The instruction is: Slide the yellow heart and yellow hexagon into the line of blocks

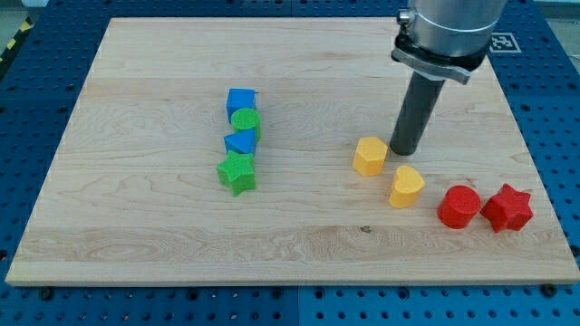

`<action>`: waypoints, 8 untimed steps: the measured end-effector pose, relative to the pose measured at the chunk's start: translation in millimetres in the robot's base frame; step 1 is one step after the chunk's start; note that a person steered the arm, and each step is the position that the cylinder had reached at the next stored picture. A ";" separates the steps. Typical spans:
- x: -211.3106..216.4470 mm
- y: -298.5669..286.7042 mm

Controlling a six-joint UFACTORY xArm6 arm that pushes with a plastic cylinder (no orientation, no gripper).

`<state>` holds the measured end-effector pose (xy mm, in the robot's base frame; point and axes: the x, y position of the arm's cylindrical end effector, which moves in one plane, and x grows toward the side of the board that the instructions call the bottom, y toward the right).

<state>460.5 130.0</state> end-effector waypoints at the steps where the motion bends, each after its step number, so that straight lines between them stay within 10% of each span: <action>1: 0.0 -25.2; 8: 53.6 -5.7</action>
<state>514.1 124.3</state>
